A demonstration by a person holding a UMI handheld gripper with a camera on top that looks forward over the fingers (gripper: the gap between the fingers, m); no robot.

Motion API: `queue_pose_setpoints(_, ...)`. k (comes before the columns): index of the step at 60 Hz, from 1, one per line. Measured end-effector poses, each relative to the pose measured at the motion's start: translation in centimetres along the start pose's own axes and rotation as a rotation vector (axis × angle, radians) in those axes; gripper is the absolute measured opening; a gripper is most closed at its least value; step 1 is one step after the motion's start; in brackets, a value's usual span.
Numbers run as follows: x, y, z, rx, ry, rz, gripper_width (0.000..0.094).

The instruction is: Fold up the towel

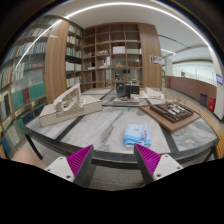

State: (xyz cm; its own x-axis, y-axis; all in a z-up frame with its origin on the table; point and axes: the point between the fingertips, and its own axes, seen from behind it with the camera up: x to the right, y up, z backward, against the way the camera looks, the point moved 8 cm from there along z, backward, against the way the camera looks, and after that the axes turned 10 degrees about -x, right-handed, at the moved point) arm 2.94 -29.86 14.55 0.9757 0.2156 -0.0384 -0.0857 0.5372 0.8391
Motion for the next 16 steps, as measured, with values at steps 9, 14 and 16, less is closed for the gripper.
queue_pose_setpoints(9, 1.4, -1.4, -0.5, -0.041, -0.024, 0.04, 0.0824)
queue_pose_setpoints(14, 2.0, -1.9, -0.7, -0.033, -0.018, 0.017, 0.0825)
queue_pose_setpoints(16, 2.1, -2.0, -0.8, -0.031, -0.003, 0.0, 0.0825)
